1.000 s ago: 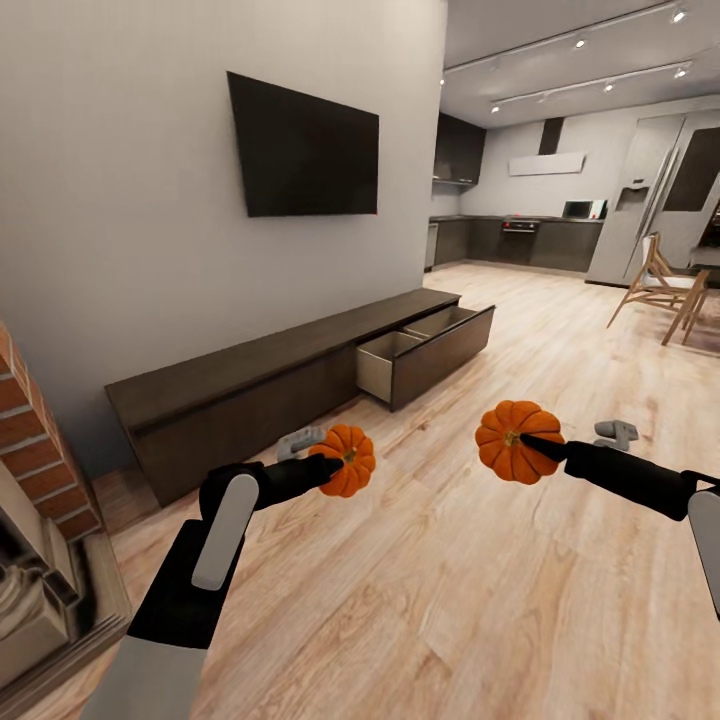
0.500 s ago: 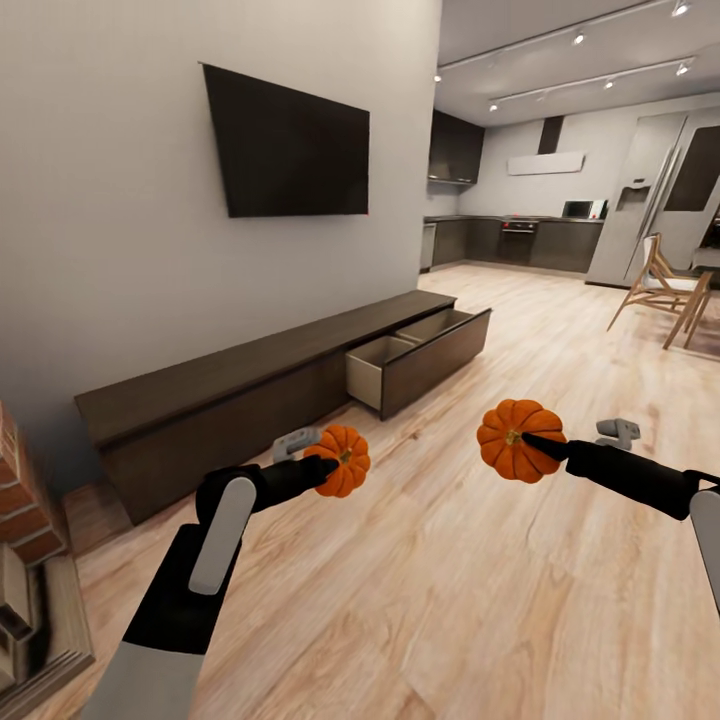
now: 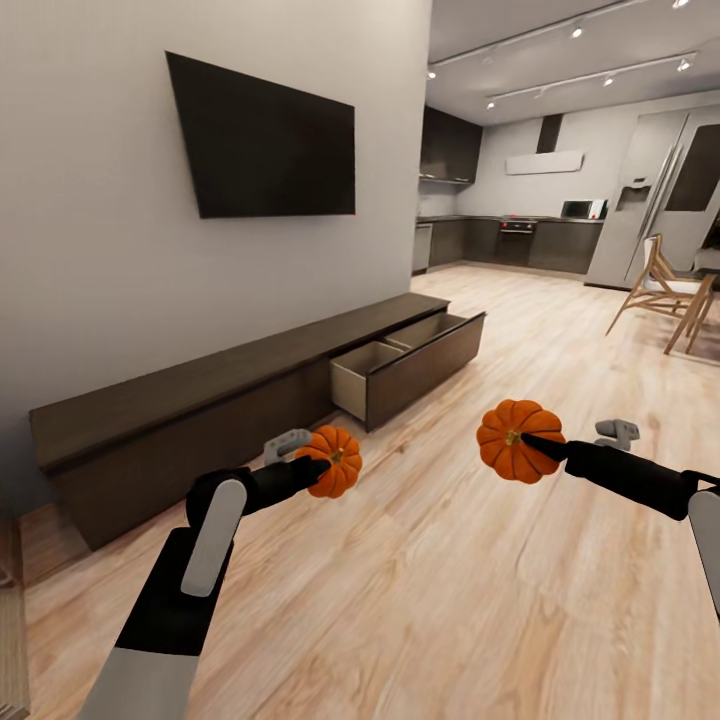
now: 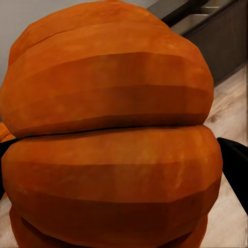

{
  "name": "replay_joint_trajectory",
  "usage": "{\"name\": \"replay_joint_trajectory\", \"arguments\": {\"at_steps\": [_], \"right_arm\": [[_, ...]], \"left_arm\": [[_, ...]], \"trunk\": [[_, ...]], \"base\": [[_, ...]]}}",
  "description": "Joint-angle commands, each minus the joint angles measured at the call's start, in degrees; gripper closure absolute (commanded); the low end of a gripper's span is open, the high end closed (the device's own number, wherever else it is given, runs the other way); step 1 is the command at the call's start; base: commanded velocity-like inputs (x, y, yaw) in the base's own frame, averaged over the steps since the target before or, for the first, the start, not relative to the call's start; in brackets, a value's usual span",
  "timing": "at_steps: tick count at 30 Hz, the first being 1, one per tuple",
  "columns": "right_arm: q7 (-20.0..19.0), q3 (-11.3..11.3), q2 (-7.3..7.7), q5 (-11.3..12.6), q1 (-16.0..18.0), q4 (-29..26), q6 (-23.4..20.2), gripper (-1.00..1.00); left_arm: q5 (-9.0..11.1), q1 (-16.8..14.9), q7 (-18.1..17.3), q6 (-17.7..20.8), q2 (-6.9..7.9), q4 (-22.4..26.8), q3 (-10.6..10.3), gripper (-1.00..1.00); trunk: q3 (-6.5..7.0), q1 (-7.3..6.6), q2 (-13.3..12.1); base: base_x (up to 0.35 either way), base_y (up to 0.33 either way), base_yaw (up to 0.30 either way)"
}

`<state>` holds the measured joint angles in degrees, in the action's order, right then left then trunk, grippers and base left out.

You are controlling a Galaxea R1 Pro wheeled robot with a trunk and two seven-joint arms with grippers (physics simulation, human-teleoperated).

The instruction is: Place each of the two pumpkins and all three candles from the living room inside a cabinet in the living room (use any cabinet), then make sure every cabinet is closed, and position the cauldron so it is next to a table in the living room.

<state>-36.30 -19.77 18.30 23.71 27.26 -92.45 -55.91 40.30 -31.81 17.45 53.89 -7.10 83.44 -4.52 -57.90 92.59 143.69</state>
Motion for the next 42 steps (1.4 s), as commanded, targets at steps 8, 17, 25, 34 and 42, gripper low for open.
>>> {"name": "replay_joint_trajectory", "arguments": {"at_steps": [8,17,25,34,42], "right_arm": [[-0.3,-0.1,0.01,0.5,0.1,0.0,-0.4,1.00],[-0.3,-0.1,-0.02,0.5,0.0,0.0,-0.4,1.00],[-0.3,0.0,-0.02,0.5,0.0,0.0,-0.4,1.00],[-0.4,0.3,-0.02,0.5,0.0,0.0,-0.4,1.00],[-0.3,0.2,-0.01,0.5,0.0,0.0,-0.2,1.00]], "left_arm": [[1.0,-0.1,0.6,0.1,-0.02,-0.7,0.2,1.00],[1.0,-0.1,0.7,0.1,-0.02,-0.8,0.2,1.00],[1.1,0.0,0.7,0.7,-0.30,2.5,-0.1,1.00],[13.6,0.1,1.2,0.6,-0.08,3.4,1.0,1.00],[17.7,0.1,1.4,0.7,0.06,3.4,1.9,1.00]], "trunk": [[-0.05,0.01,0.0],[-0.05,0.01,0.0],[-0.05,0.01,0.0],[-0.05,0.01,0.0],[-0.05,0.01,0.0]], "base": [[0.262,-0.228,0.000],[0.262,-0.228,0.000],[0.263,-0.228,0.000],[0.262,-0.228,0.000],[0.262,-0.228,0.000]]}}
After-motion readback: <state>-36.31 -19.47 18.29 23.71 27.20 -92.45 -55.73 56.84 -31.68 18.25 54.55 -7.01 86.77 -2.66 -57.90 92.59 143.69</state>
